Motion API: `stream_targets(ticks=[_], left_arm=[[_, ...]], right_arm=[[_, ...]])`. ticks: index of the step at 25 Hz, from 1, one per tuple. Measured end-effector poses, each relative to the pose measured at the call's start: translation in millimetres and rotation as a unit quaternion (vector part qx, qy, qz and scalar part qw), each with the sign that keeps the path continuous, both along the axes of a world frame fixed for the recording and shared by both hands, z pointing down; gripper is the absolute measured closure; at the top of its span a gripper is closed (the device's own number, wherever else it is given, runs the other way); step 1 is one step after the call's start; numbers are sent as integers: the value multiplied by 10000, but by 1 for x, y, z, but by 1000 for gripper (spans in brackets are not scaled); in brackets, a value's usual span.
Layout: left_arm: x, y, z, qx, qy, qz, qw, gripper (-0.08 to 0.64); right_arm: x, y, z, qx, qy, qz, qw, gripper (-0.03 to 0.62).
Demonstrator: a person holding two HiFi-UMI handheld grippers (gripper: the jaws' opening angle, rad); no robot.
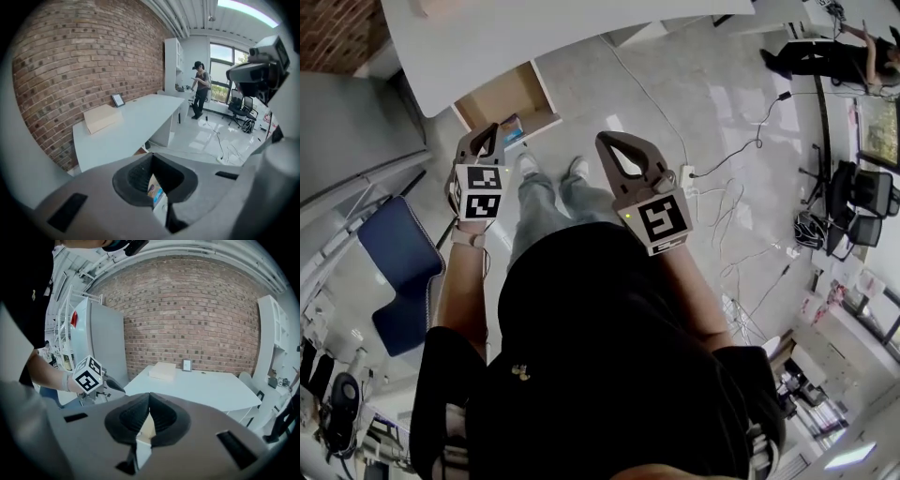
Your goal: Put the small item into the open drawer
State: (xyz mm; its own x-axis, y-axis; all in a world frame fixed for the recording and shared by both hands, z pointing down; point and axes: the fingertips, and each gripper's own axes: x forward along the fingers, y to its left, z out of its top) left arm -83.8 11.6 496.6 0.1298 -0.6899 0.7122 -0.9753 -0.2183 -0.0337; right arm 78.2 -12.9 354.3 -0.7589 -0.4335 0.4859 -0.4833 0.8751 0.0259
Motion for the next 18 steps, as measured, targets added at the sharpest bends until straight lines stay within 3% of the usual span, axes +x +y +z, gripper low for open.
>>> stream_targets(ticks=[9, 14, 18], left_arm=[[-10, 25, -111, 887, -68, -467, 9949, 557], [-13, 43, -157, 1348, 250, -814, 9872, 557], [-16, 57, -182, 1625, 198, -937, 9821, 557]], right_arm=[[-27, 6, -37, 113, -630, -564, 9963, 581], [-38, 7, -46, 143, -760, -826, 9936, 581], [-44, 8, -50, 120, -785, -952, 9923, 581]])
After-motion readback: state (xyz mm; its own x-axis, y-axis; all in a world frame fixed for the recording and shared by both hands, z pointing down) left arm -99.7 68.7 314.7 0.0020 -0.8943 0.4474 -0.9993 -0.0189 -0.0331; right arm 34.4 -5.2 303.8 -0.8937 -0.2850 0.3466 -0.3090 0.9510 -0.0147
